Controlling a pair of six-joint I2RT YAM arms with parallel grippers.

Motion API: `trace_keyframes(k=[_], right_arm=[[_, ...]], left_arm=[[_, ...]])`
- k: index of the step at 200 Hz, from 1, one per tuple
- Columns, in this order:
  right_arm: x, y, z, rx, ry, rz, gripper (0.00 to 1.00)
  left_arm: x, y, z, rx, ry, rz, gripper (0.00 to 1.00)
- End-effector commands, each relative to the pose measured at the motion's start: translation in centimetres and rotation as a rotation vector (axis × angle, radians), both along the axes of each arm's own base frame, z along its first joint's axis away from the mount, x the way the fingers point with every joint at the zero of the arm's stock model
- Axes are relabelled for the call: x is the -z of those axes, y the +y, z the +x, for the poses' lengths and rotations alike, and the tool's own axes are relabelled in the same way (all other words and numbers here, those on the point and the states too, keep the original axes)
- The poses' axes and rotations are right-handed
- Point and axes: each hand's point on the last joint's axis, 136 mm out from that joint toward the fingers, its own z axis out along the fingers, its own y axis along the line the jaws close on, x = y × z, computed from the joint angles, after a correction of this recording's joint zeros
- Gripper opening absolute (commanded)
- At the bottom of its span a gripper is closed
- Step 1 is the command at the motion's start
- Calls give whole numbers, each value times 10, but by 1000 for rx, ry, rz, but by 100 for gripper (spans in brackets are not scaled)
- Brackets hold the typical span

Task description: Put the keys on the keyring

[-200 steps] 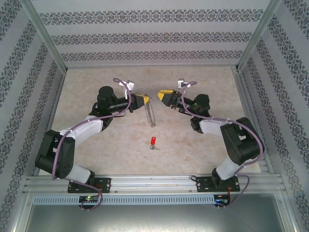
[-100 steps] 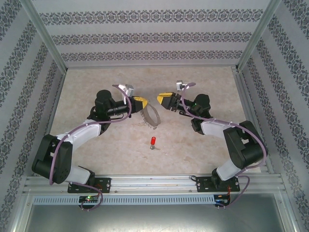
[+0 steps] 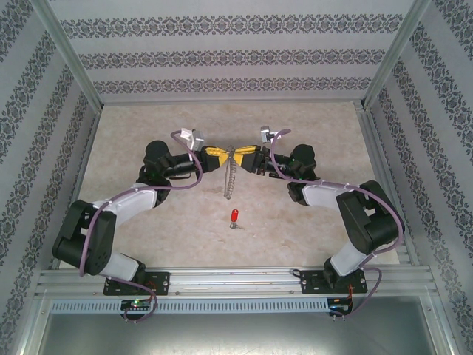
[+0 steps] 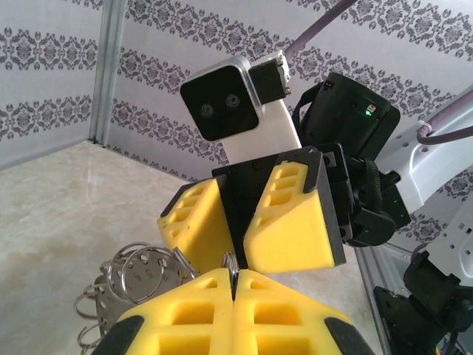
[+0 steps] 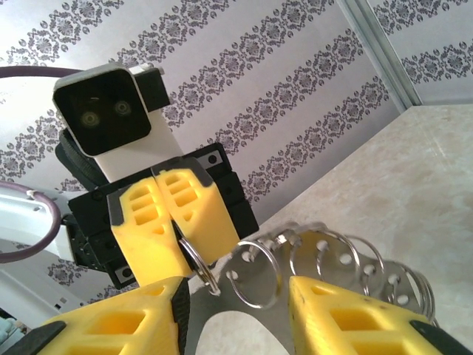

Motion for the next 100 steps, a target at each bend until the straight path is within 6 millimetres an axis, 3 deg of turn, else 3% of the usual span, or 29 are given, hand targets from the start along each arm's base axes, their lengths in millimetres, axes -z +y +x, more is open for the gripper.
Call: trace_keyframes(k=[1,77,100], right_arm=[[-18,7,-10,-43,-104,22,39],[-21,14,-9,-69,-109,30,34],[-22,17,-11,-84,-110,30,27]], left_arm=[[-22,-3,-9,57,-88,-44,0],[-20,-7,-10,99,-56,-59,0],[-20,-7,-8,101,-51,-64,0]])
